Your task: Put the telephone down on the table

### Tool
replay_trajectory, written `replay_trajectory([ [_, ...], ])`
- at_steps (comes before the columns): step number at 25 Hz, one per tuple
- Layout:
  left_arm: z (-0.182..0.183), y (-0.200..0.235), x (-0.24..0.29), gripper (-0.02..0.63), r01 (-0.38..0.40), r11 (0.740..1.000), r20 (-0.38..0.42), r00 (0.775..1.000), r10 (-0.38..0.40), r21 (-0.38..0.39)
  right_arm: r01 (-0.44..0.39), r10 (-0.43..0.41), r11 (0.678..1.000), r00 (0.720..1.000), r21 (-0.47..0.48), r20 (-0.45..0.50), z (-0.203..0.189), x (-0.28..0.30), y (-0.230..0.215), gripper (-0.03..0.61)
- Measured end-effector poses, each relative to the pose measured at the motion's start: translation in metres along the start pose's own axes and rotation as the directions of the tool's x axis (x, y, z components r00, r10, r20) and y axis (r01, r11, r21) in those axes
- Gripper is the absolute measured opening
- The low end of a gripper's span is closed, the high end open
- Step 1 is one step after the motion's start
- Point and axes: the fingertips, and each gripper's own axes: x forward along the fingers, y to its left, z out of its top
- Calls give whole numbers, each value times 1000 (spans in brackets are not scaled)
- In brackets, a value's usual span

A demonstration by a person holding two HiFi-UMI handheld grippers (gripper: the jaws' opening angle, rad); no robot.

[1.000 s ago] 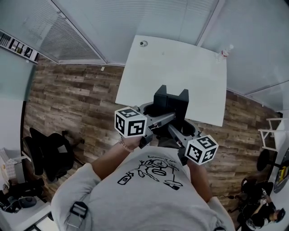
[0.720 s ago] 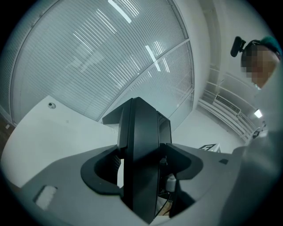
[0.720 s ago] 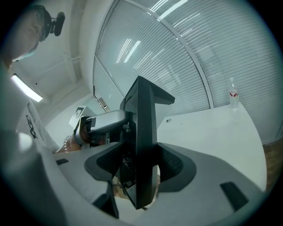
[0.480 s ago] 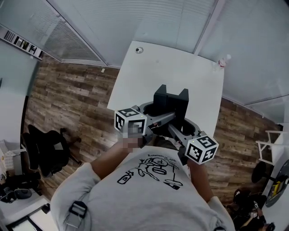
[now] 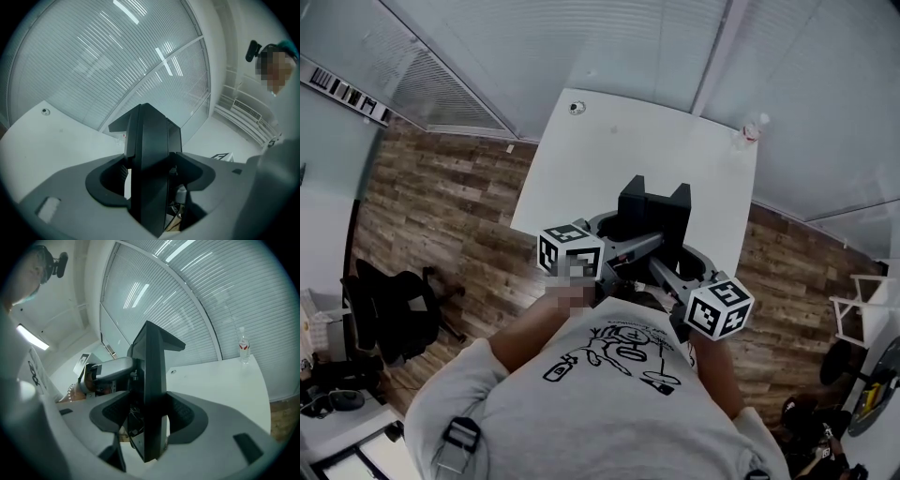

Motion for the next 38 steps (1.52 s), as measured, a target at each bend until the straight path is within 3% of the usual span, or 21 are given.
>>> replay_trajectory([
  [23, 50, 51, 3, 321, 50, 999, -36, 998, -50, -5, 52, -52, 998, 999, 25, 6, 39, 57, -12, 229],
  [38, 14, 84, 8, 319, 44, 995, -113, 992, -54, -92, 78, -72, 990, 996, 118, -53, 0, 75, -27, 227],
])
